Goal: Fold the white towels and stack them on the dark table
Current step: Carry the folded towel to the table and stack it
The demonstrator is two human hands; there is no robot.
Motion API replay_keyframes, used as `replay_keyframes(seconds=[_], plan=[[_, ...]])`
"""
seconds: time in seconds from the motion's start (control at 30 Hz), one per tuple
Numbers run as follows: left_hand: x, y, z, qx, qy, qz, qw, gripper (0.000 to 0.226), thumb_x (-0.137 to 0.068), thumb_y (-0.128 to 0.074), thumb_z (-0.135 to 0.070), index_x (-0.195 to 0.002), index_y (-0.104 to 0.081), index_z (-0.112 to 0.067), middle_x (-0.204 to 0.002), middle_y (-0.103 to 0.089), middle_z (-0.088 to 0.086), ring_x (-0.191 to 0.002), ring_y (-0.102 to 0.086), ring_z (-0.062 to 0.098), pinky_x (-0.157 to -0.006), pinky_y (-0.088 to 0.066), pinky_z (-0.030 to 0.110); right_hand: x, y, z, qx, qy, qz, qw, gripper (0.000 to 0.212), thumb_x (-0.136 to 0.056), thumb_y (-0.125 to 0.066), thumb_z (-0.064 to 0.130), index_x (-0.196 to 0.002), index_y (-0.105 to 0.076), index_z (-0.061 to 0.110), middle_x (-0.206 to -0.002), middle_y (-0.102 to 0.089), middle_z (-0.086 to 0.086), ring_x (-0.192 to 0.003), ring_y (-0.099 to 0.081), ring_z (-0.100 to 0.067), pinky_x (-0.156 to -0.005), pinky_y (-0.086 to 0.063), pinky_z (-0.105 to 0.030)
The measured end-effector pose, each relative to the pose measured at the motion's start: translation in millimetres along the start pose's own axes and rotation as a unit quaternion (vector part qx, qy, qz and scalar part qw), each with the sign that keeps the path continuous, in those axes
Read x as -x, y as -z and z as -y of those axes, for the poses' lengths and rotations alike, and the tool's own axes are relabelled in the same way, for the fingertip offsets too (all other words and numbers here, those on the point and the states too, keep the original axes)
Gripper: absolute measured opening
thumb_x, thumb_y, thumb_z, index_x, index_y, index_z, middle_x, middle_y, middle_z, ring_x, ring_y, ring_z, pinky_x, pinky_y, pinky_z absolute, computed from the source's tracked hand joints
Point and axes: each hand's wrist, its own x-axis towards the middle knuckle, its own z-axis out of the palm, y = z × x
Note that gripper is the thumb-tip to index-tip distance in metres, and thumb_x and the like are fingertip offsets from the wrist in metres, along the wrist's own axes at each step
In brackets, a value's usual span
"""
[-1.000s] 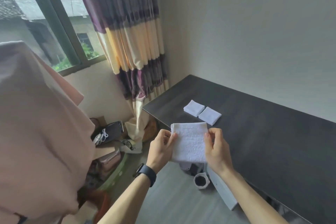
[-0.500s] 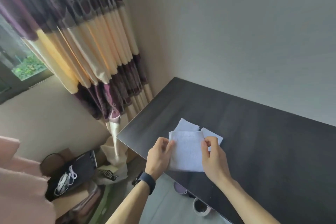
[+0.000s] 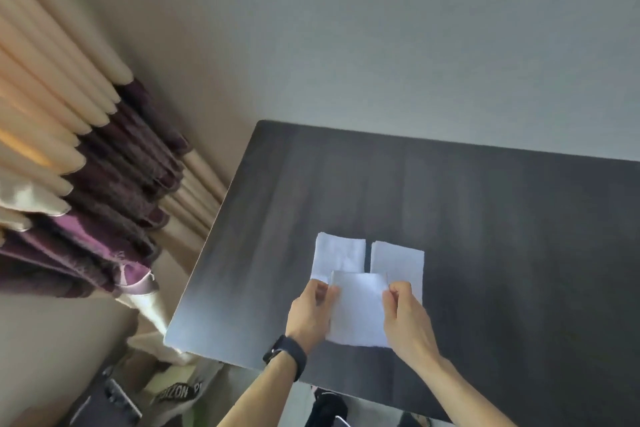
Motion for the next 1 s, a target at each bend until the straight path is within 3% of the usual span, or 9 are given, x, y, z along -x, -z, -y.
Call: replay_keyframes(seconds=[0.2, 0.3, 0.43, 0.6, 0.77, 1.0], plan=[[-80, 14, 6, -0.024, 0.003, 0.039, 0.999, 0.02, -0.095, -0.053, -0.053, -0.094, -0.056, -0.033, -0.098, -0.065, -0.011, -0.086, -0.063, 0.008, -0.063, -0.051, 0.025, -59, -38, 17, 0.012, -0.063, -0.019, 0.998, 0.015, -0.105, -0.033, 0.03, -0.098, -0.041, 0.019, -0.079, -0.058, 0.002, -0.065, -0.054, -0.012, -0.052, -0.039, -0.031], [-112, 17, 4, -0.031, 0.001, 0.043, 0.999, 0.021, -0.096, -0.053, -0.05, -0.097, -0.057, -0.029, -0.098, -0.064, -0.011, -0.084, -0.062, 0.004, -0.057, -0.044, 0.018, -89, -51, 23, 0.029, -0.073, -0.026, 0.997, 0.014, -0.105, -0.034, 0.031, -0.1, -0.041, 0.02, -0.081, -0.058, 0.003, -0.066, -0.054, -0.01, -0.051, -0.036, -0.028], [-139, 15, 7, -0.021, 0.002, 0.044, 0.999, 0.02, -0.095, -0.054, -0.05, -0.095, -0.057, -0.03, -0.096, -0.065, -0.011, -0.084, -0.062, 0.004, -0.06, -0.044, 0.019, -118, -63, 23, 0.059, -0.087, -0.028, 0.994, 0.013, -0.105, -0.033, 0.031, -0.101, -0.042, 0.021, -0.082, -0.058, 0.003, -0.066, -0.053, -0.009, -0.049, -0.033, -0.026], [-159, 13, 18, -0.032, 0.004, 0.052, 0.998, 0.023, -0.095, -0.052, -0.052, -0.094, -0.057, -0.03, -0.094, -0.066, -0.012, -0.085, -0.063, 0.008, -0.069, -0.051, 0.027, -134, -75, 19, 0.078, -0.105, -0.024, 0.991, 0.016, -0.105, -0.032, 0.031, -0.1, -0.042, 0.02, -0.081, -0.059, 0.001, -0.067, -0.054, -0.013, -0.052, -0.034, -0.031], [-168, 11, 24, -0.035, 0.003, 0.063, 0.997, 0.023, -0.096, -0.052, -0.052, -0.096, -0.056, -0.03, -0.093, -0.066, -0.012, -0.084, -0.064, 0.009, -0.075, -0.057, 0.034, -140, -82, 21, 0.09, -0.12, -0.035, 0.988, 0.013, -0.105, -0.033, 0.03, -0.103, -0.042, 0.02, -0.084, -0.059, 0.003, -0.066, -0.05, -0.007, -0.049, -0.028, -0.025], [-174, 11, 24, -0.078, -0.014, 0.074, 0.994, 0.028, -0.096, -0.053, -0.052, -0.099, -0.056, -0.025, -0.09, -0.065, -0.01, -0.082, -0.063, 0.01, -0.07, -0.055, 0.03, -143, -86, 22, 0.123, -0.142, -0.035, 0.982, 0.014, -0.105, -0.034, 0.03, -0.105, -0.042, 0.019, -0.087, -0.057, 0.003, -0.064, -0.05, -0.007, -0.047, -0.025, -0.022]])
